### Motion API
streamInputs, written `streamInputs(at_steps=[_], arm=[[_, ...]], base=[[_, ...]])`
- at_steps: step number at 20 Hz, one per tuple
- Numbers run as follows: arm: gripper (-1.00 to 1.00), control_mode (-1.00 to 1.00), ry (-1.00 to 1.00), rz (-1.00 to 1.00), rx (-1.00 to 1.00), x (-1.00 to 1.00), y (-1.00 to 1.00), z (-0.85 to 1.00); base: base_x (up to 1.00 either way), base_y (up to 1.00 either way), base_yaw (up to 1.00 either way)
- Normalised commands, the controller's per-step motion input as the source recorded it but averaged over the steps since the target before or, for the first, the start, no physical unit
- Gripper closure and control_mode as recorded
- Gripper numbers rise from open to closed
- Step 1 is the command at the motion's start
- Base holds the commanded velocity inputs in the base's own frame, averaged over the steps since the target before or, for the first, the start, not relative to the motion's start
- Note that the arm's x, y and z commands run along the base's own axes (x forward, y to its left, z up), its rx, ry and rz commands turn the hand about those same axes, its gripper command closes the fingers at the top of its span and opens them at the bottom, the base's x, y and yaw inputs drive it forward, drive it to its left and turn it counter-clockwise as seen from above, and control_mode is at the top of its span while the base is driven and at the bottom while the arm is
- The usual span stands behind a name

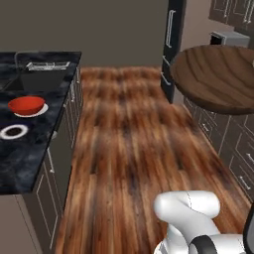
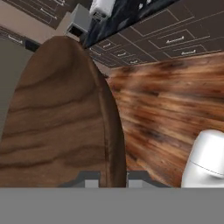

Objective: Move the bowls from the cabinet to the plates on the dining table.

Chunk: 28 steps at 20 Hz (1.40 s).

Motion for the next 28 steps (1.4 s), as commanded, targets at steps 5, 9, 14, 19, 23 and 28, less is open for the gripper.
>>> streamInputs(at_steps=[5, 9, 14, 19, 23, 28], arm=[[1.00, 1.00, 0.00, 0.00, 0.00, 0.00, 0.00, 0.00], [1.00, 1.00, 0.00, 0.00, 0.00, 0.00, 0.00, 0.00], [1.00, 1.00, 0.00, 0.00, 0.00, 0.00, 0.00, 0.00], [1.00, 1.00, 0.00, 0.00, 0.00, 0.00, 0.00, 0.00], [1.00, 1.00, 0.00, 0.00, 0.00, 0.00, 0.00, 0.00], [1.00, 1.00, 0.00, 0.00, 0.00, 0.00, 0.00, 0.00]], base=[[0.09, 0.06, 0.47], [0.93, 0.19, 0.17], [1.00, 0.08, 0.09], [0.84, 0.60, 0.14], [0.61, 0.63, 0.21], [0.35, 0.22, 0.40]])
